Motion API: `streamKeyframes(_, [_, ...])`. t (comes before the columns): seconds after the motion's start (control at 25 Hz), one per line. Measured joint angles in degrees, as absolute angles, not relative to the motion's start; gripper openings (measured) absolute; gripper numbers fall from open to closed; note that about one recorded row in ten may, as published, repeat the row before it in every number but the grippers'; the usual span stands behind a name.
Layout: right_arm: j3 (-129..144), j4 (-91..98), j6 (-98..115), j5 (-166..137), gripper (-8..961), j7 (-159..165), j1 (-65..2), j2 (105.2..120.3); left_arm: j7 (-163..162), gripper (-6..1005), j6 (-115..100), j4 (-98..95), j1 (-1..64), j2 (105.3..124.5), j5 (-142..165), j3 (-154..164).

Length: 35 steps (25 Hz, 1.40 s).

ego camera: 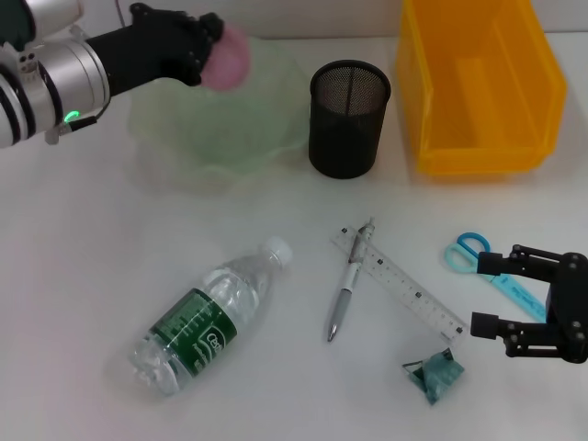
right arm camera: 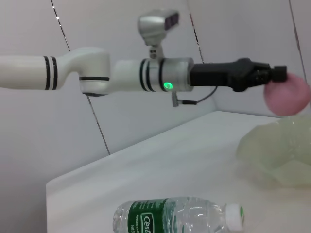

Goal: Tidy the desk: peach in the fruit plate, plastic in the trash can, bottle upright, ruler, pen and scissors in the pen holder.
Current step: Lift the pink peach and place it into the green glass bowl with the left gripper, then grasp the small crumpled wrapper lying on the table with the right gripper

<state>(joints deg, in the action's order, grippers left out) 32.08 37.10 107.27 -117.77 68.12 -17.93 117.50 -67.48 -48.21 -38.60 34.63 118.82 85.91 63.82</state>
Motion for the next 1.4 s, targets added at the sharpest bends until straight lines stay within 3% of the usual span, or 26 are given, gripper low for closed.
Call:
streamKeyframes(0.52, [32.11, 37.37, 107.13, -117.93, 832, 68.75, -18.27, 117.51, -68.72, 99, -43.20, -34.21, 36.00, 119.01, 84.03, 63.37])
streamKeyframes(0.76, [32.08, 37.44, 107.16, -117.91, 831, 68.78, -18.28, 117.51, -69.71, 323, -43.81, -34.17, 35.92, 118.94, 83.98, 63.37])
streamKeyframes(0.88, [32.07, 37.45, 107.12, -117.91, 831, 68.80, -18.28, 117.51, -69.79, 530, -45.66, -34.75, 35.75, 118.91, 83.87, 63.17])
streamKeyframes(1.4, [28.18, 40.64, 108.48, -117.52, 831, 74.79, -18.25, 117.15, -68.74, 771, -86.25, -43.65, 24.26, 117.69, 79.17, 63.66])
